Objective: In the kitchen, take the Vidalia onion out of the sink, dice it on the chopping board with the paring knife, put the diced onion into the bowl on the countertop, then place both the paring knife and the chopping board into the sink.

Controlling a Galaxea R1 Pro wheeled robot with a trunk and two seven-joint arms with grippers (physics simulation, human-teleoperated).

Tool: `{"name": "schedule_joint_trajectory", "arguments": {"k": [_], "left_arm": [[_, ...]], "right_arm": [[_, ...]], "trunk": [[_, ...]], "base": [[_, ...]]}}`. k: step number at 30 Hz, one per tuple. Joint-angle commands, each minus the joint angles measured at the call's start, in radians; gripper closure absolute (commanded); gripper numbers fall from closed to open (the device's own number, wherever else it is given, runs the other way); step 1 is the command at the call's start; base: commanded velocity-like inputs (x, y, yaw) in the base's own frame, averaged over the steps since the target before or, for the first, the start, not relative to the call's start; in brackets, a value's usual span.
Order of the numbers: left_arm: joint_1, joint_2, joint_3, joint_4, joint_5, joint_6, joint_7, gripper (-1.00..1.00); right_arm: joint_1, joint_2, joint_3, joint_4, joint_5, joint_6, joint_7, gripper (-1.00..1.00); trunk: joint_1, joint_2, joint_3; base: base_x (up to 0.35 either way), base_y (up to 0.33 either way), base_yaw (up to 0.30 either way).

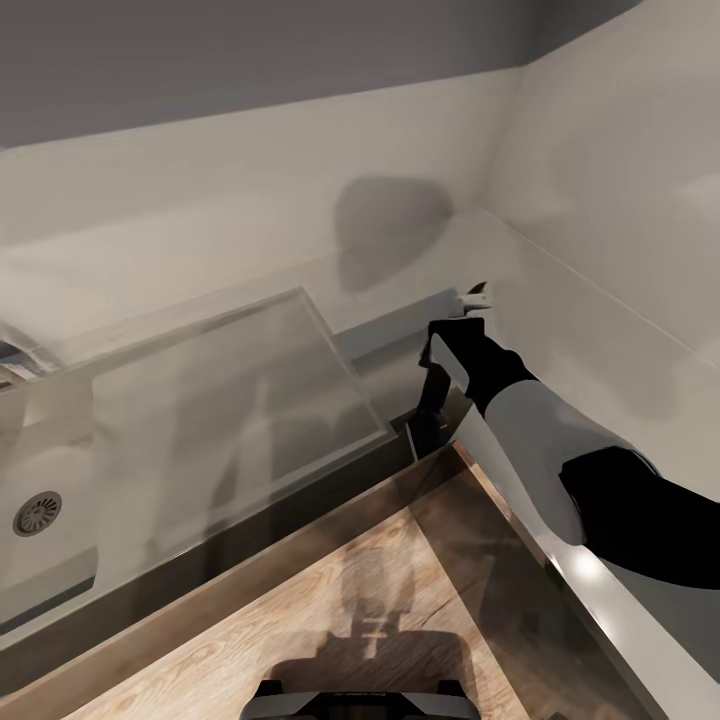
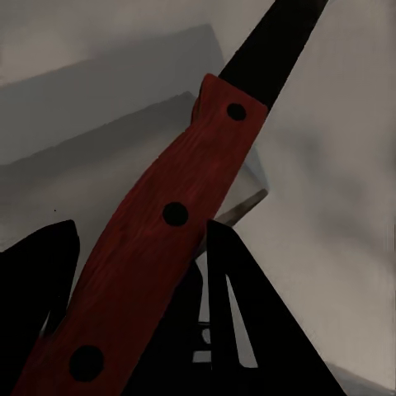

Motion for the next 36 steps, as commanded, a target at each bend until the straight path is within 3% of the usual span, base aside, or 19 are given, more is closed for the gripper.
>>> {"name": "schedule_joint_trajectory", "arguments": {"k": [1, 22, 36], "left_arm": [[0.0, -0.001, 0.005, -0.002, -0.001, -0.001, -0.006, -1.0], [0.0, -0.001, 0.005, 0.001, -0.001, -0.001, -0.005, -1.0], [0.0, -0.001, 0.005, 0.0, -0.001, -0.001, -0.006, -1.0]], "right_arm": [[0.0, -0.001, 0.007, 0.095, -0.015, 0.009, -0.008, 1.0], [0.0, 0.001, 0.007, 0.094, -0.015, 0.009, -0.009, 1.0], [0.0, 0.002, 0.007, 0.095, -0.015, 0.008, -0.009, 1.0]], "trunk": [[0.001, -0.001, -0.001], [0.001, -0.001, -0.001], [0.001, -0.001, 0.019]], "base": [[0.0, 0.0, 0.0], [0.0, 0.0, 0.0], [0.0, 0.0, 0.0]]}}
